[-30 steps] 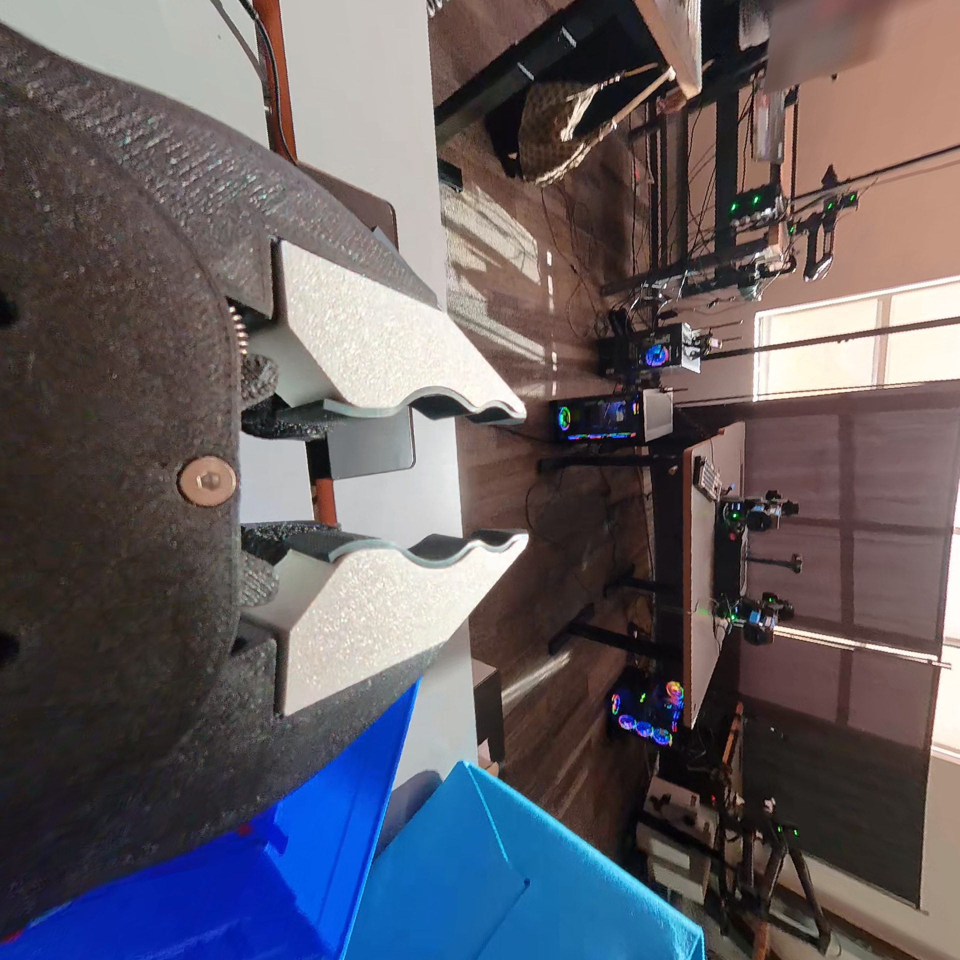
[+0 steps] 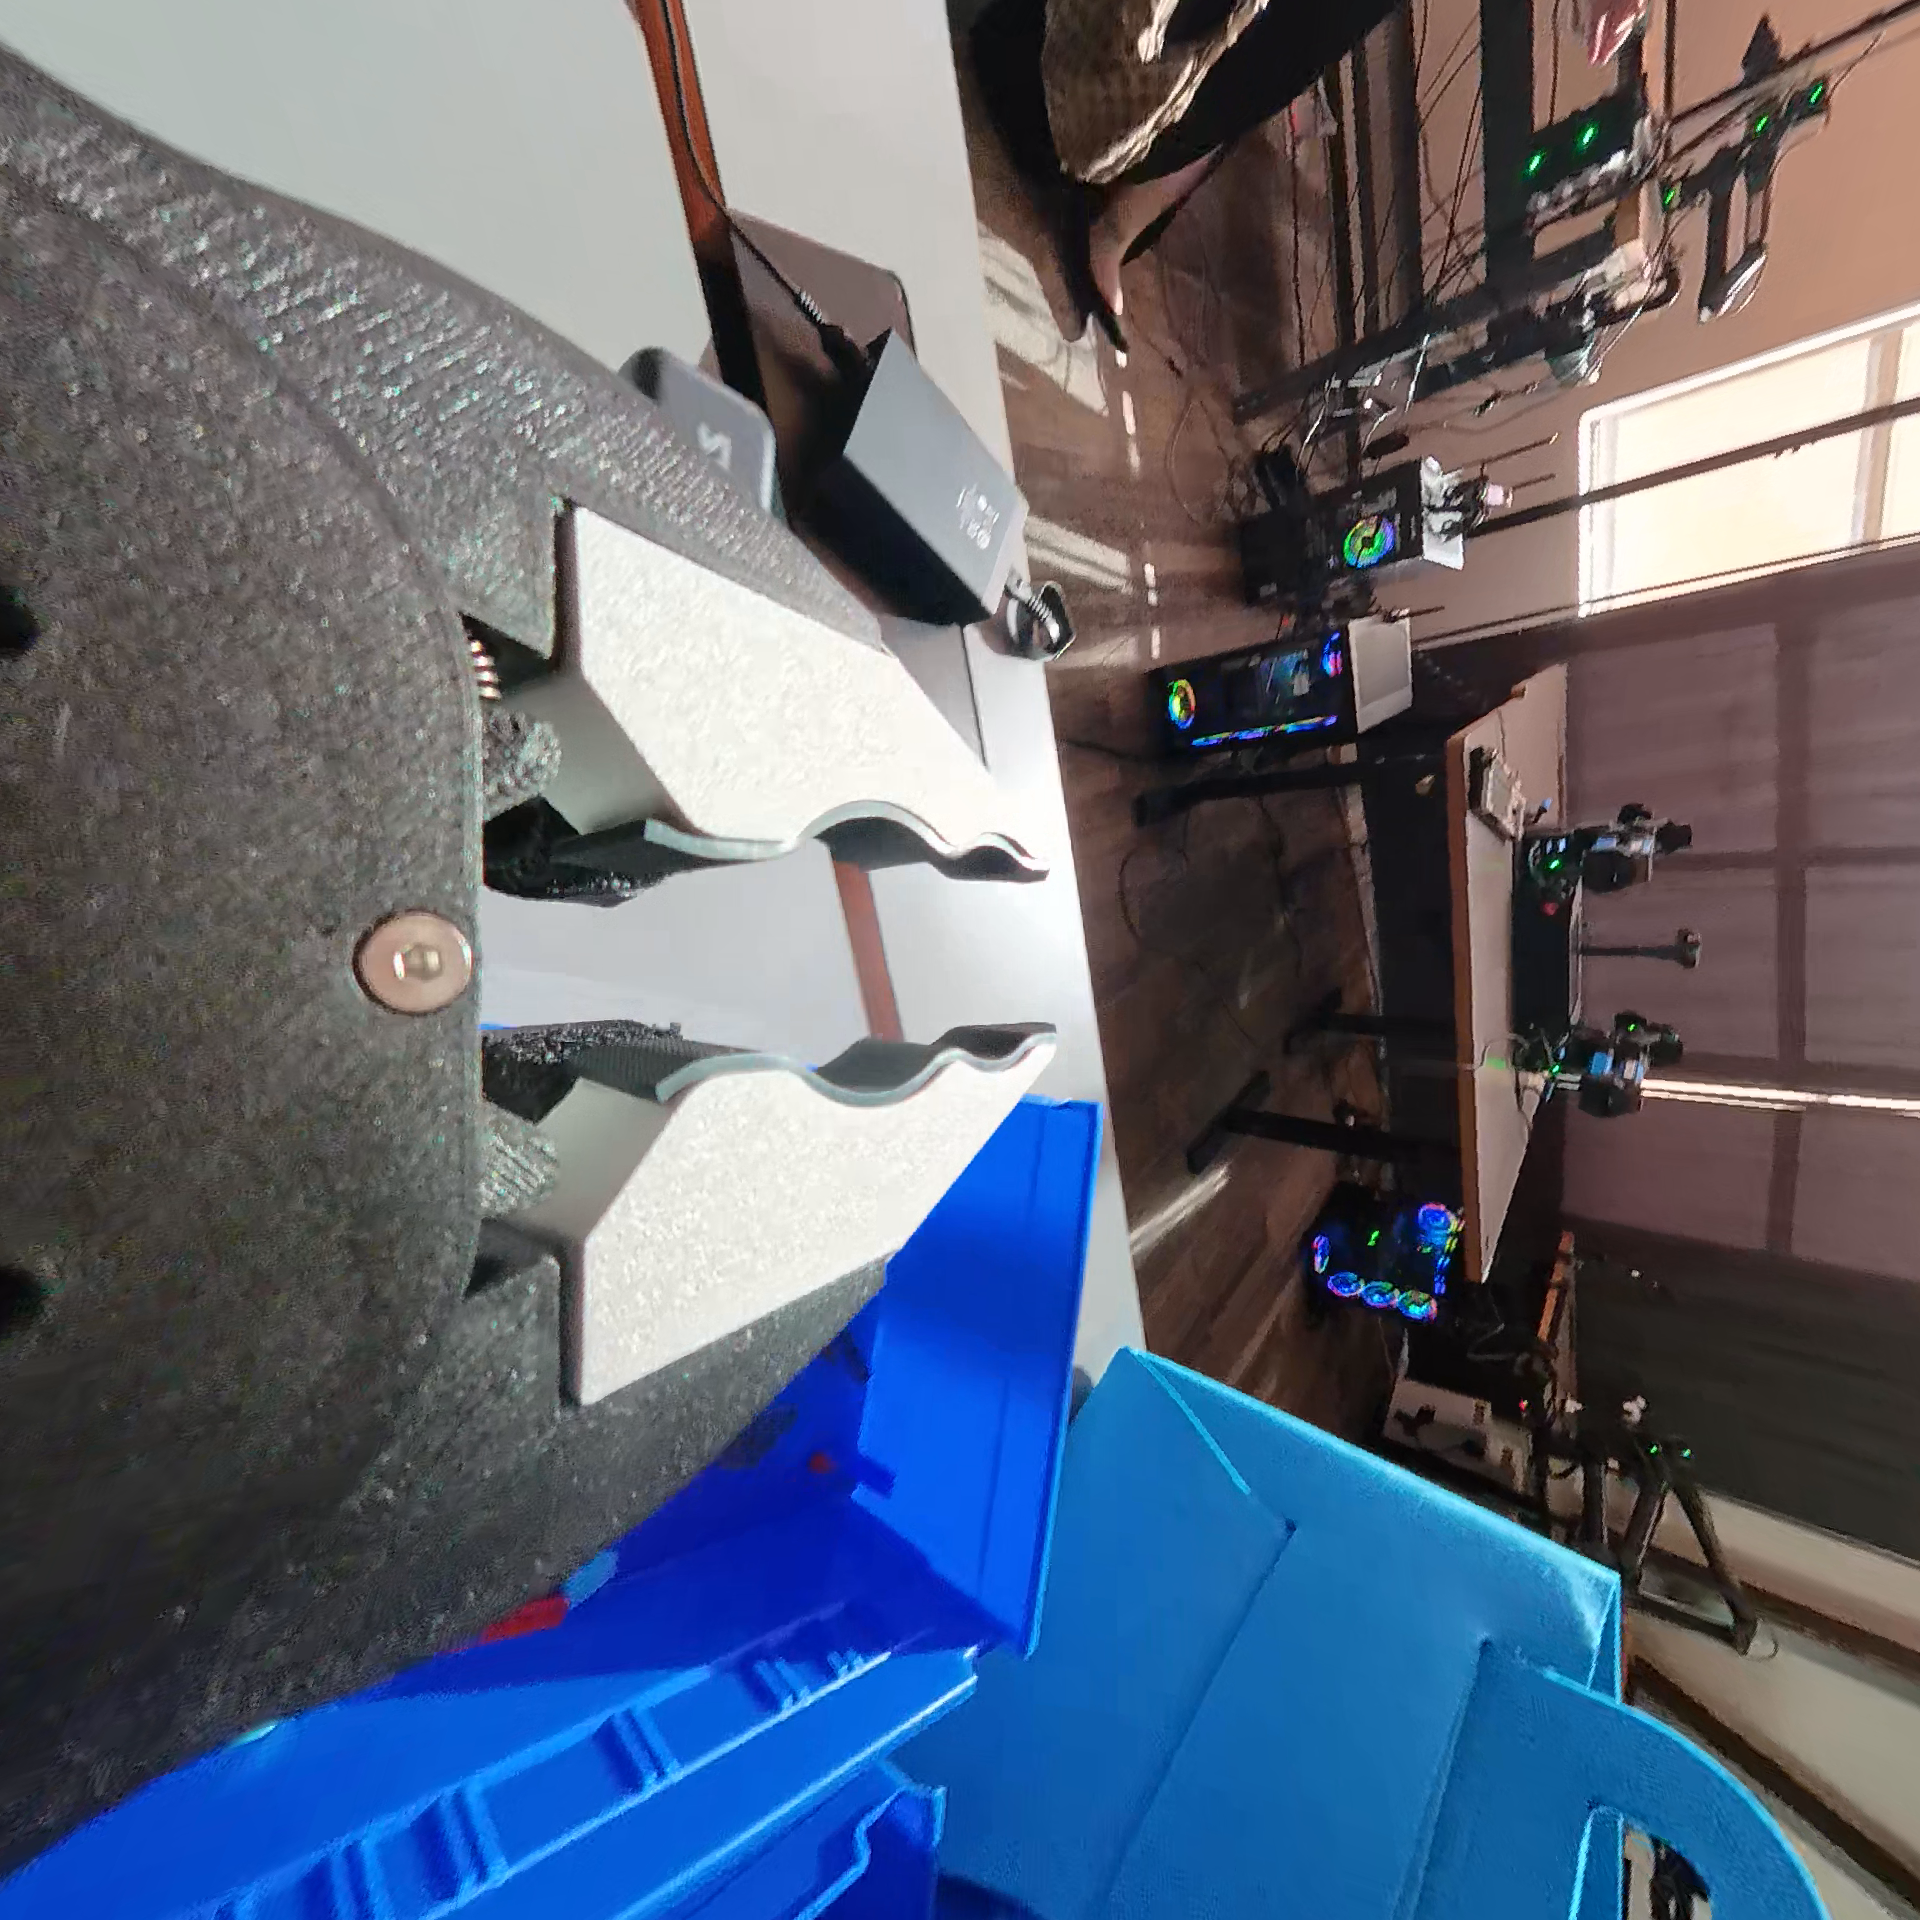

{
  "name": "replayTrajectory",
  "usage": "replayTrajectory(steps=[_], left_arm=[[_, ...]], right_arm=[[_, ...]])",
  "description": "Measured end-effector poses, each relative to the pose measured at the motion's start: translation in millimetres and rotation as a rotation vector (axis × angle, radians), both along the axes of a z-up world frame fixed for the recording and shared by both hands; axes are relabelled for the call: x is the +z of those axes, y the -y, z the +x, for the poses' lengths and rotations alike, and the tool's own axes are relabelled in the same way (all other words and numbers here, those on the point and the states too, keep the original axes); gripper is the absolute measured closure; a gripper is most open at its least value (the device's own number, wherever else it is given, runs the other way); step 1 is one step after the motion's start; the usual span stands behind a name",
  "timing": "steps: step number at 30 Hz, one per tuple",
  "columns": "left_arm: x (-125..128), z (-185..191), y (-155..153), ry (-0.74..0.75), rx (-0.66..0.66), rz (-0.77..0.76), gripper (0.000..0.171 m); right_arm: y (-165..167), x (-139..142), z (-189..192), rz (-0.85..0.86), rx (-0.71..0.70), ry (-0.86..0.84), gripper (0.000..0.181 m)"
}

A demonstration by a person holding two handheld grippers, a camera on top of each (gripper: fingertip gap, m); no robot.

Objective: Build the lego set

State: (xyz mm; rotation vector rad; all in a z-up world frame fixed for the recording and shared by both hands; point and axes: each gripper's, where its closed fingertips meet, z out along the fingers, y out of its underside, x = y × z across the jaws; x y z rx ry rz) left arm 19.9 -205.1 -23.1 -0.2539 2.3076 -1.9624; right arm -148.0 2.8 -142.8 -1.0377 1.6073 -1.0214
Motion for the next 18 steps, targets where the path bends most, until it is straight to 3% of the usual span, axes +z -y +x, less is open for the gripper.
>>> replayTrajectory(steps=[7, 18], left_arm=[[-7.6, -25.5, -15.3, 0.014, -0.064, 0.037, 0.144], [-10.5, -65.7, -7.3, 0.011, -0.158, 0.090, 0.144]], right_arm=[[0.3, -0.3, -1.7, 0.020, 0.006, 0.006, 0.150], [0.3, -0.3, -3.0, 0.030, 0.010, 0.010, 0.150]])
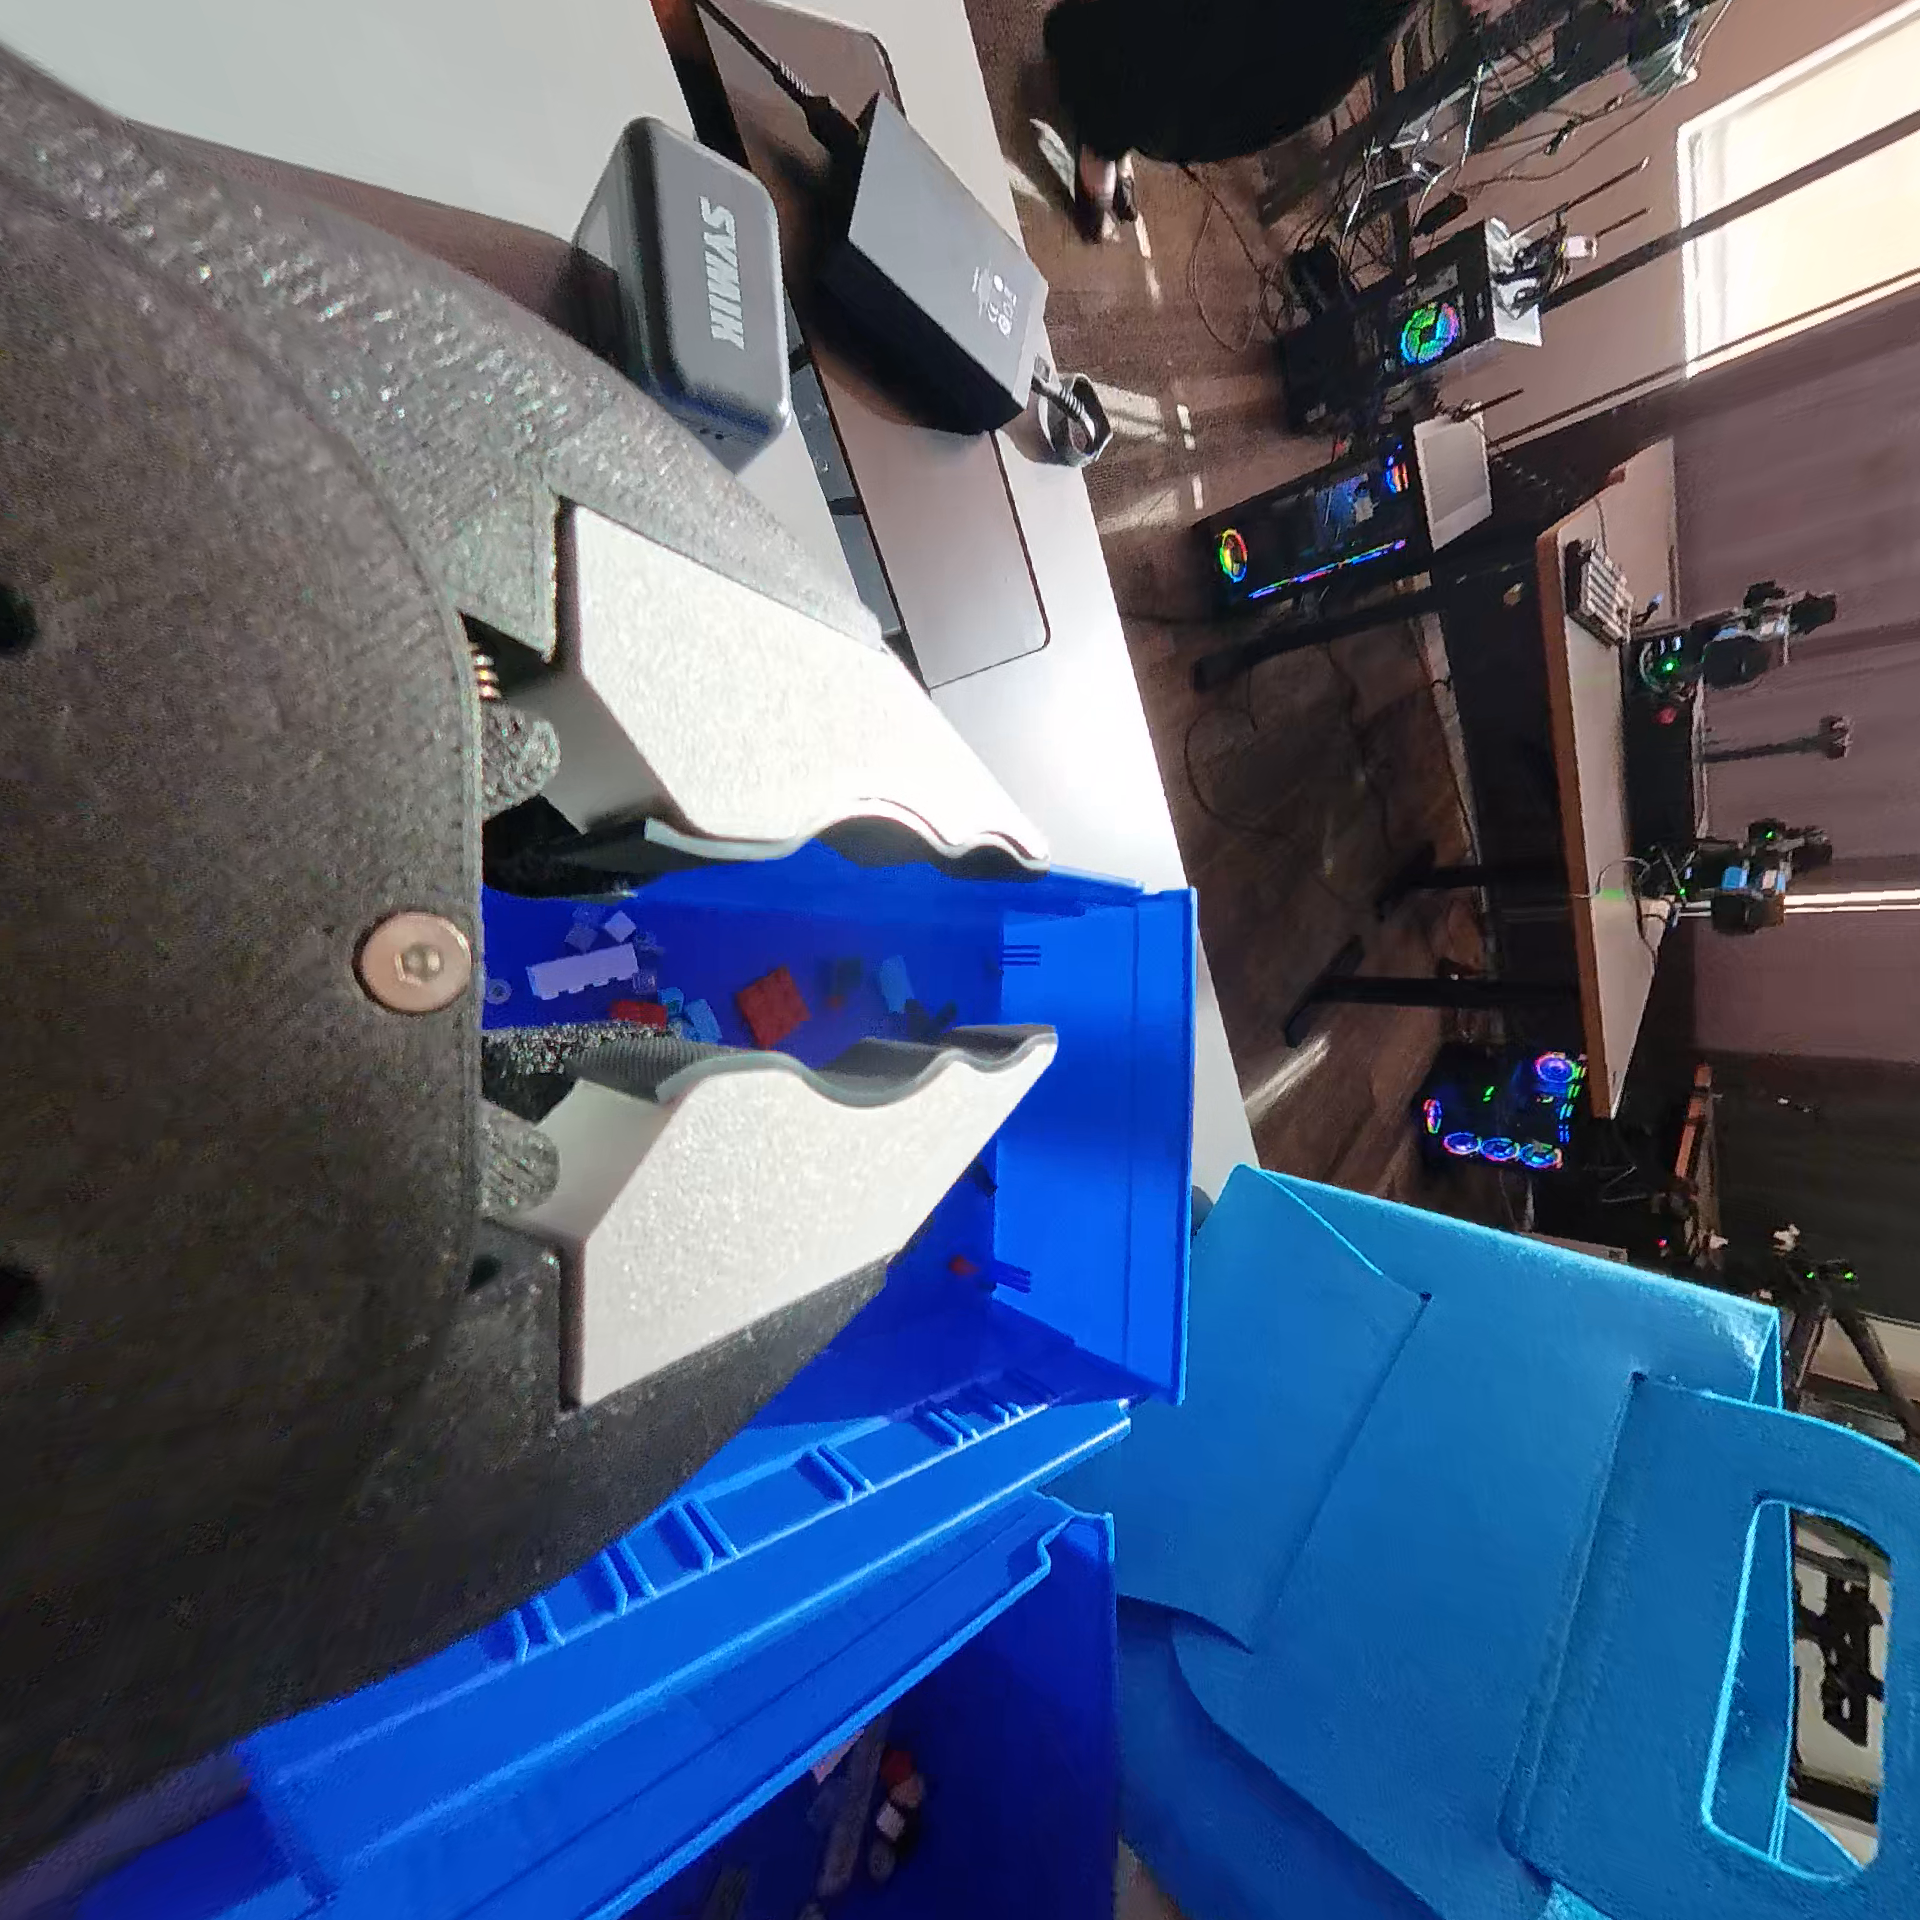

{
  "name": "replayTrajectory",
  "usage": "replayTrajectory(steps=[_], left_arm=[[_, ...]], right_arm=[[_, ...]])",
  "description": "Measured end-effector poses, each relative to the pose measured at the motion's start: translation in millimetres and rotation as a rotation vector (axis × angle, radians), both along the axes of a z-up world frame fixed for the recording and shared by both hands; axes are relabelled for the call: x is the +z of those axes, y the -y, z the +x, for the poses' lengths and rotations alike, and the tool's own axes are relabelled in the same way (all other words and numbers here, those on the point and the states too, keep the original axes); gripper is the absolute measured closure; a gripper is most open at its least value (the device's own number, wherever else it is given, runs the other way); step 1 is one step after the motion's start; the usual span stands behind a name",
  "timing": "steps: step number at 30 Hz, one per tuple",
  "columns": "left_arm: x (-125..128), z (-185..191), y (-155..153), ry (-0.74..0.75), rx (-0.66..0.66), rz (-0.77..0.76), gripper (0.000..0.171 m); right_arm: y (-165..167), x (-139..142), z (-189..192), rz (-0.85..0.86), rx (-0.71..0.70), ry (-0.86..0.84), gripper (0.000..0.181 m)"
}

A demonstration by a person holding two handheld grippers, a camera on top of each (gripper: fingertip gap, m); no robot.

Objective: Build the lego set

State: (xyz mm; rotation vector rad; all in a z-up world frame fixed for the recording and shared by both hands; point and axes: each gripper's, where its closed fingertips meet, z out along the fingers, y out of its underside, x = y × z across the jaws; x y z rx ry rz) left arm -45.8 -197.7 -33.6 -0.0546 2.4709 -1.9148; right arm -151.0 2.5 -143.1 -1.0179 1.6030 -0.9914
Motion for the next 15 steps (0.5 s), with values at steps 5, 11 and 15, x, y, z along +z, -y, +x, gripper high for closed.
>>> replayTrajectory(steps=[5, 11, 15], left_arm=[[-1.8, -22.5, 3.6, 0.006, -0.067, 0.043, 0.144], [3.7, -93.8, 4.9, -0.033, -0.311, 0.101, 0.138], [9.3, -167.5, 0.1, 0.051, -0.553, 0.144, 0.133]], right_arm=[[1.6, 2.3, -1.9, 0.008, -0.007, 0.019, 0.150], [1.9, 4.7, -5.8, 0.012, -0.012, 0.038, 0.150], [1.6, 5.2, -11.5, 0.024, -0.011, 0.045, 0.150]])
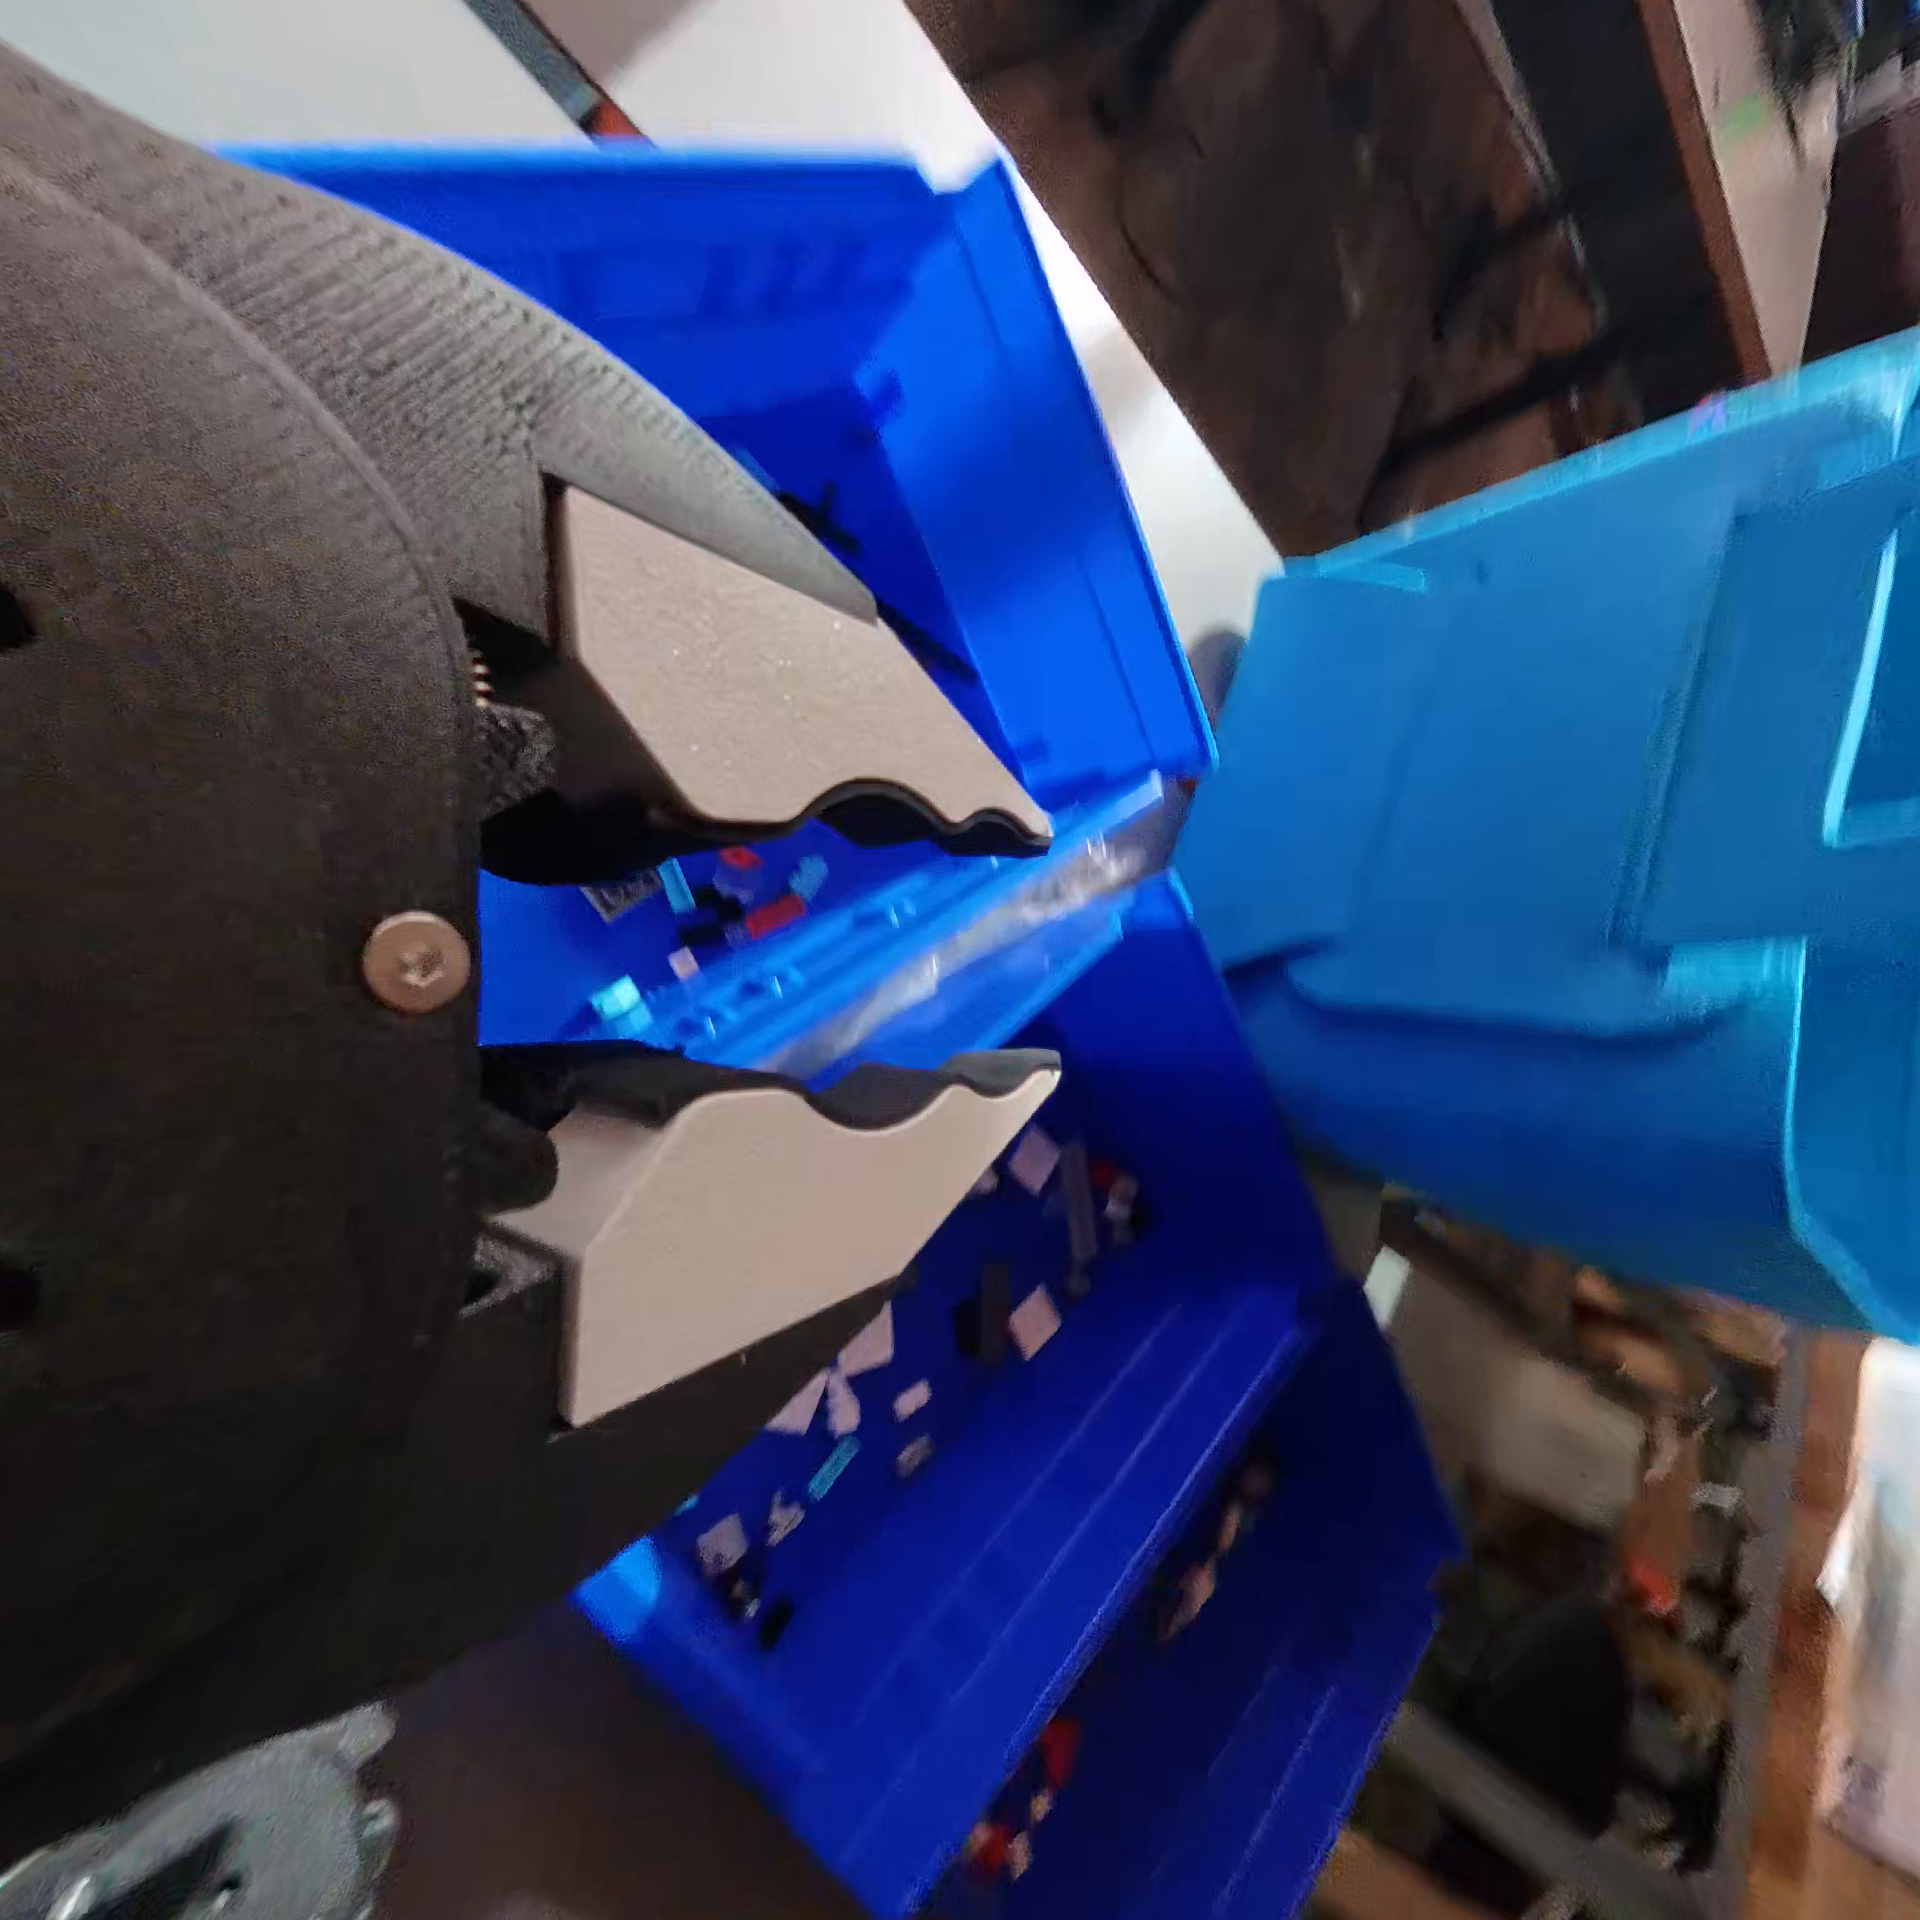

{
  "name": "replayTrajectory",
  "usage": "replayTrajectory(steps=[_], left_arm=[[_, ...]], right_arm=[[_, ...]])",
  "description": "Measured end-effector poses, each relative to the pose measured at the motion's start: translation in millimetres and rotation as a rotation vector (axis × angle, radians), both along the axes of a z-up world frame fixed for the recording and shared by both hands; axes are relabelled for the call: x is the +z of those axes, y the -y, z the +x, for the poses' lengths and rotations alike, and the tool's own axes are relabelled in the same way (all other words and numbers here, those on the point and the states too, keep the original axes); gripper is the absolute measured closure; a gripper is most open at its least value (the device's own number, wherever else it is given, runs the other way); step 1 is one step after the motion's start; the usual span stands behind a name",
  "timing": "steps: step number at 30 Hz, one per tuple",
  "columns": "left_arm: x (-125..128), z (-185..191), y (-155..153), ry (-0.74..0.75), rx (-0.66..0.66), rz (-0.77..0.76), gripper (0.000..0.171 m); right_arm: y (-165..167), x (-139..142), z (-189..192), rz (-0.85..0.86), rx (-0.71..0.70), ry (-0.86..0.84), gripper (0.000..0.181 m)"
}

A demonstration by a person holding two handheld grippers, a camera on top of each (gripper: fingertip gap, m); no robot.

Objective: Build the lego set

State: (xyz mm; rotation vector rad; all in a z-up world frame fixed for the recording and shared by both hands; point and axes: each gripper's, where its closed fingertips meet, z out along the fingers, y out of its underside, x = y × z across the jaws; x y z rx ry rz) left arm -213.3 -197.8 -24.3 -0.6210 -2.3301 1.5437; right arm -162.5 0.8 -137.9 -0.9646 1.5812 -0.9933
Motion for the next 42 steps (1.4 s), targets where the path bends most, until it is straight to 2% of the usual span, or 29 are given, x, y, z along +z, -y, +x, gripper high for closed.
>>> replayTrajectory(steps=[5, 8, 10, 14, 27, 30, 42], left_arm=[[-14.2, -89.8, -12.9, 0.160, -0.336, 0.072, 0.131], [-37.3, -118.3, -13.0, 0.289, -0.435, 0.133, 0.131], [-49.5, -129.0, -9.7, 0.334, -0.449, 0.162, 0.131], [-60.1, -140.2, -6.9, 0.309, -0.443, 0.190, 0.132], [-62.3, -132.6, 5.9, 0.270, -0.371, 0.246, 0.132], [-68.8, -137.3, 4.2, 0.262, -0.395, 0.290, 0.132], [-103.8, -150.9, 2.7, 0.418, -0.508, 0.396, 0.132]], right_arm=[[-4.6, 1.3, -10.5, 0.014, 0.019, 0.015, 0.149], [-9.0, 2.8, -15.4, 0.021, 0.041, 0.028, 0.149], [-10.9, 3.6, -16.4, 0.028, 0.056, 0.036, 0.149], [-14.7, 4.1, -16.1, 0.066, 0.107, 0.051, 0.149], [-21.7, 4.5, -17.8, 0.140, 0.204, 0.074, 0.148], [-22.9, 4.2, -17.4, 0.138, 0.211, 0.070, 0.148], [-33.4, 4.9, -17.5, 0.143, 0.285, 0.071, 0.147]])
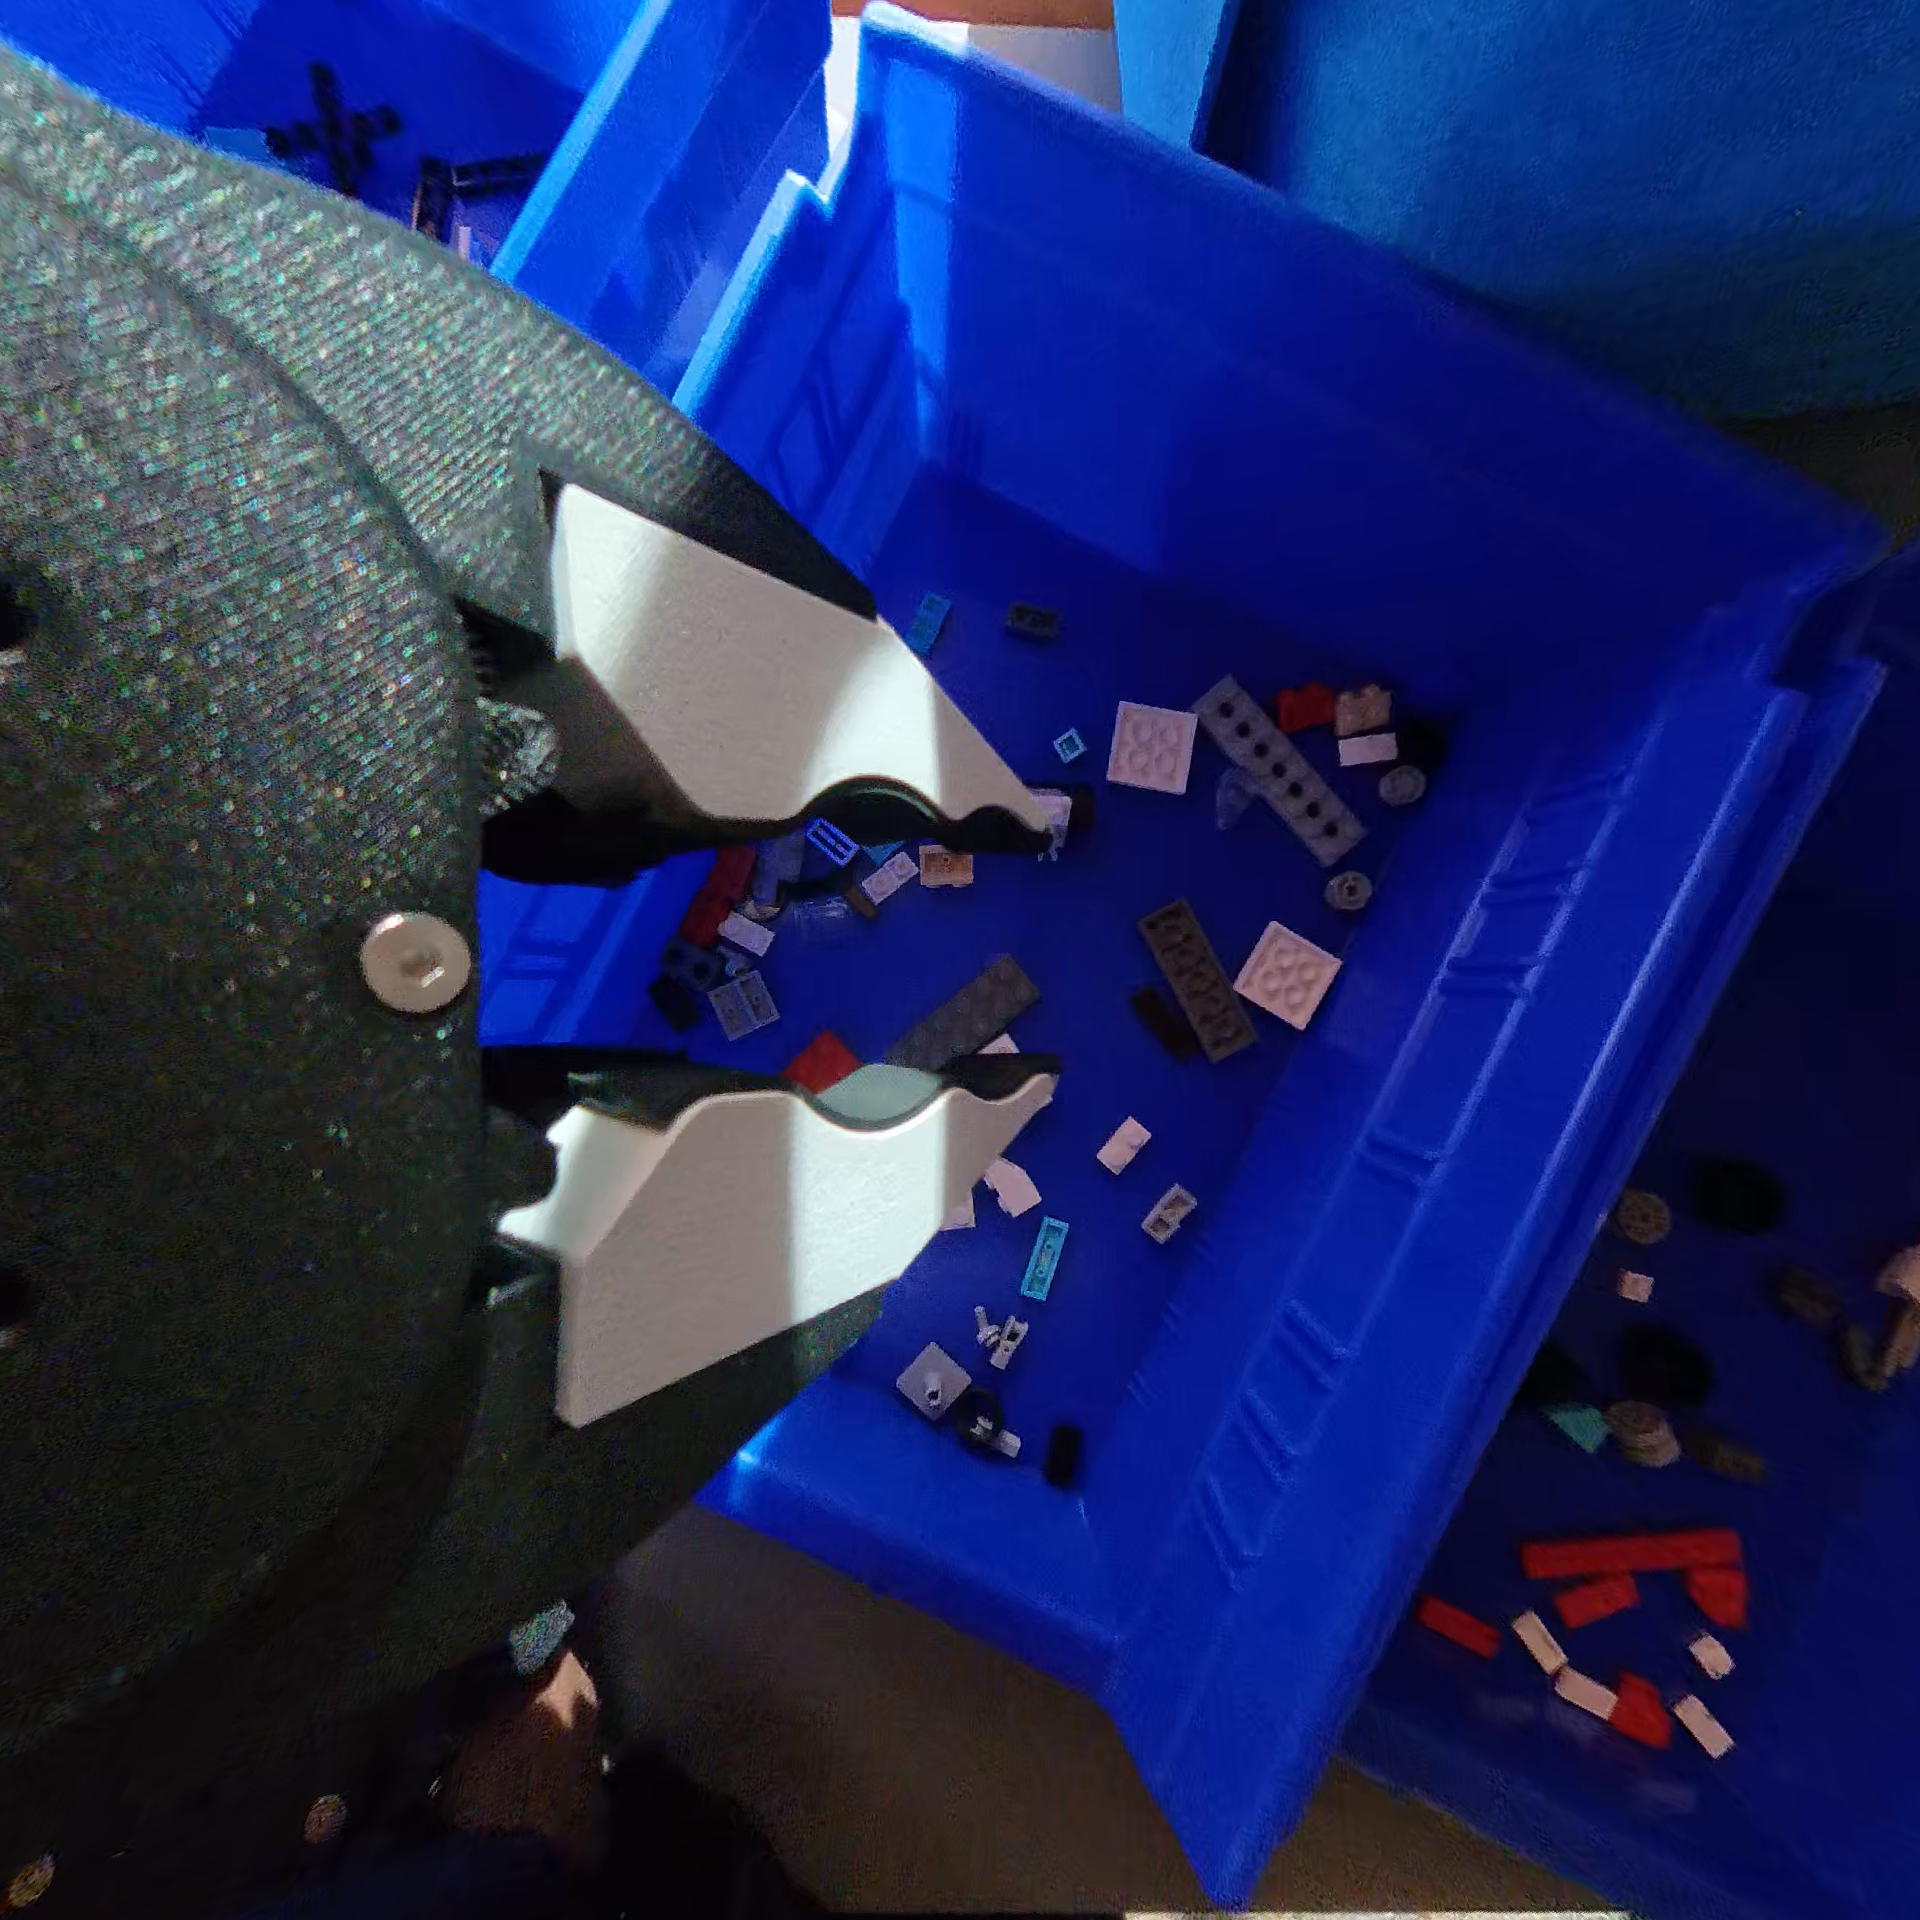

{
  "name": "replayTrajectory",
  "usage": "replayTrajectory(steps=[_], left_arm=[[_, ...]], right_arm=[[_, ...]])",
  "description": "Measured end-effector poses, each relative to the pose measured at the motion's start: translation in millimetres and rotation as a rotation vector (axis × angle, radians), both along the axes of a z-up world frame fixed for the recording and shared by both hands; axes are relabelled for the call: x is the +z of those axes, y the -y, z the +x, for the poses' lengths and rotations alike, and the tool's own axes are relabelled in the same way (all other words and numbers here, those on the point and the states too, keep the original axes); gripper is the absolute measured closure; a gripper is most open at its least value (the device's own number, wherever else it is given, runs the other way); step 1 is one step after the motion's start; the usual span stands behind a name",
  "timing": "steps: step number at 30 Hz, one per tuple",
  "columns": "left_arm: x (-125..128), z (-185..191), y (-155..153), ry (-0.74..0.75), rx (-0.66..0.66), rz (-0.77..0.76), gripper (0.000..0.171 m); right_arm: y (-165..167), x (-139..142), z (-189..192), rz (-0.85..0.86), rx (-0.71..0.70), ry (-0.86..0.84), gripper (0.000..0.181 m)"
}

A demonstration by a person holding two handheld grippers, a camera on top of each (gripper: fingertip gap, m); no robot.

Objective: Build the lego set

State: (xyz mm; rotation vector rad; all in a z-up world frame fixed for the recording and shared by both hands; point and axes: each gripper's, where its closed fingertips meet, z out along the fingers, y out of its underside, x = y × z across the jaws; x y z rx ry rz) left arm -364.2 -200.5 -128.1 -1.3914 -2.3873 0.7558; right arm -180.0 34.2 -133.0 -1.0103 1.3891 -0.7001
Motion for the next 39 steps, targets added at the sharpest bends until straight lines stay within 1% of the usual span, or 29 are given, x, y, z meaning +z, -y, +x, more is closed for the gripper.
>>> replayTrajectory(steps=[7, 14, 19, 23, 26, 34, 39], left_arm=[[-12.6, -2.3, -7.4, 0.069, -0.065, 0.049, 0.132], [-24.8, 23.3, -11.3, 0.219, -0.081, 0.082, 0.132], [-34.2, 32.1, -21.5, 0.297, -0.134, 0.113, 0.132], [-40.4, 29.8, -30.7, 0.319, -0.184, 0.140, 0.133], [-43.3, 31.9, -31.6, 0.345, -0.194, 0.140, 0.133], [-31.9, 41.2, -11.1, 0.336, -0.094, 0.089, 0.135], [-36.0, 35.2, -24.8, 0.328, -0.158, 0.122, 0.135]], right_arm=[[-3.4, 0.3, -0.4, 0.011, 0.031, 0.004, 0.147], [-5.1, 0.1, -0.5, 0.017, 0.046, 0.003, 0.147], [-5.3, -0.5, -0.1, 0.020, 0.050, 0.000, 0.147], [-5.6, -0.6, 0.0, 0.020, 0.051, 0.000, 0.147], [-5.9, -0.4, -0.2, 0.021, 0.054, 0.001, 0.146], [-6.9, -0.5, -0.4, 0.022, 0.062, 0.002, 0.146], [-7.0, -0.4, -0.4, 0.024, 0.065, 0.002, 0.146]])
